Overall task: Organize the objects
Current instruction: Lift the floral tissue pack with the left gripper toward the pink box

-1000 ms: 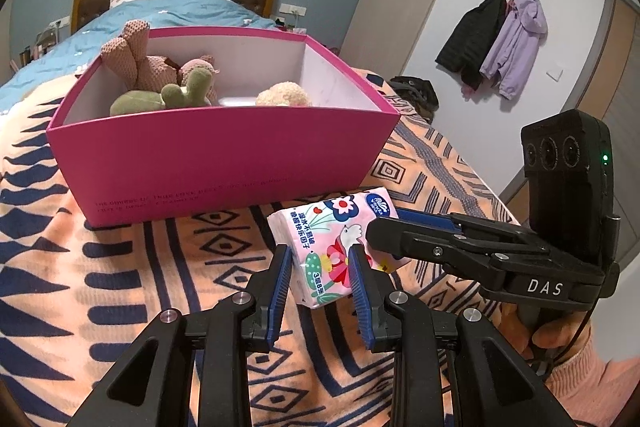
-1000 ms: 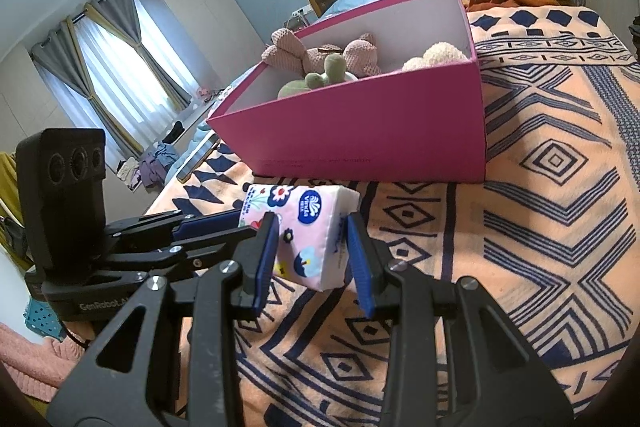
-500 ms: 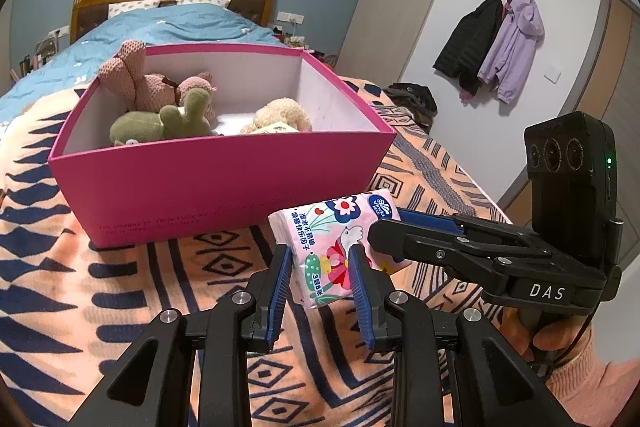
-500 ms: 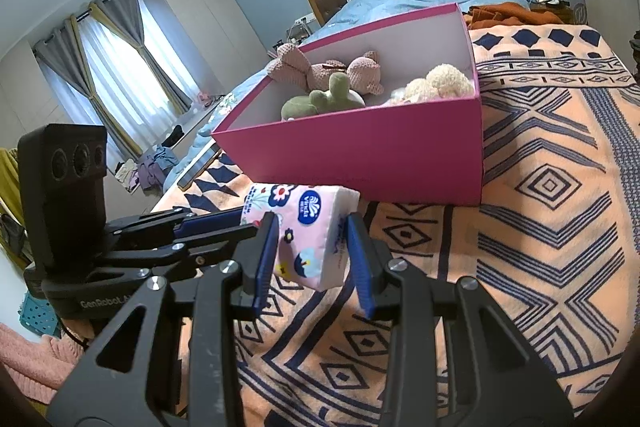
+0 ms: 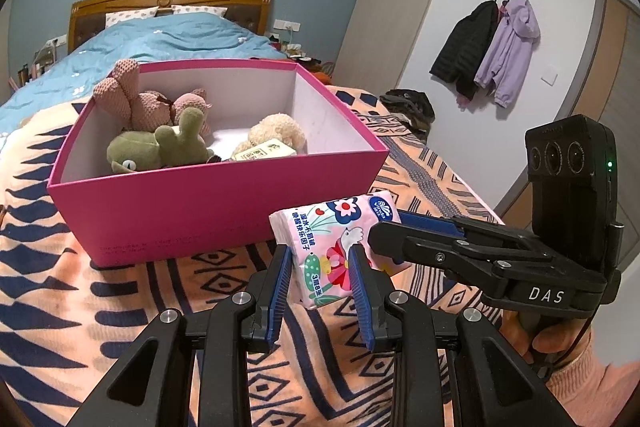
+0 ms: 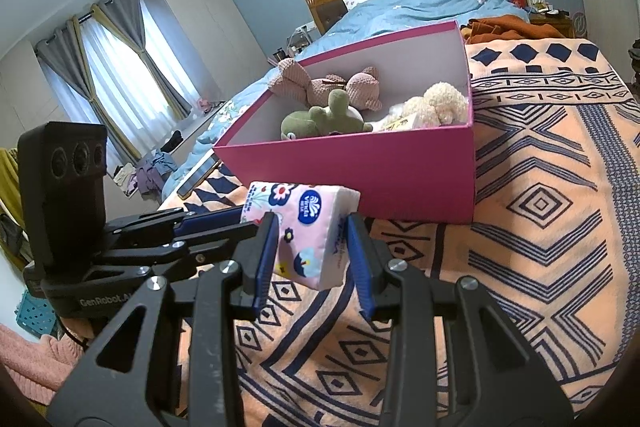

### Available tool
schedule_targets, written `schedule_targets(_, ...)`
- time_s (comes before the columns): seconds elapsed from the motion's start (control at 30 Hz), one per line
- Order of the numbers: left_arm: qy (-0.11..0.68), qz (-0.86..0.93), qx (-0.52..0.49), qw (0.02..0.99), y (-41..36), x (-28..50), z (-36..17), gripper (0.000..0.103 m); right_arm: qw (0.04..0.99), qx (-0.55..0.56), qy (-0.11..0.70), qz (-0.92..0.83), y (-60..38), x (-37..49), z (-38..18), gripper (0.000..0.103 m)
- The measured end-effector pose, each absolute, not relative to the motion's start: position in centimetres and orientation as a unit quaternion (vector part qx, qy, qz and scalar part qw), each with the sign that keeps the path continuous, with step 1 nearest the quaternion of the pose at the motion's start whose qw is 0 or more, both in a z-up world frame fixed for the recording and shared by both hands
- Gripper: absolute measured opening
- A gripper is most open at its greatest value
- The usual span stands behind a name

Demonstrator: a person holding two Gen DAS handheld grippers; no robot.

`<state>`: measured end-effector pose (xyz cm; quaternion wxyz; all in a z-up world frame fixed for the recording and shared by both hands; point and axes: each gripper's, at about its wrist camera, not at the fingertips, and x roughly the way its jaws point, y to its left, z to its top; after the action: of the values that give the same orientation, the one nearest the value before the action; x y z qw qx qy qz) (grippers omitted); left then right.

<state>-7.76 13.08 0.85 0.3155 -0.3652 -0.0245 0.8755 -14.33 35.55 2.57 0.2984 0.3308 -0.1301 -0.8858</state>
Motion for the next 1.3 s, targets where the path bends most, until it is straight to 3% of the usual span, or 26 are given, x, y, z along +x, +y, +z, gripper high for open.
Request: schedule_targets(1.3, -0.022, 0.883, -0.347, 0.315, 13.4, -9.2, 2.4, 0.028, 0.295, 0.307, -0.118, -0.897, 35.9, -15.3, 4.5, 0.038)
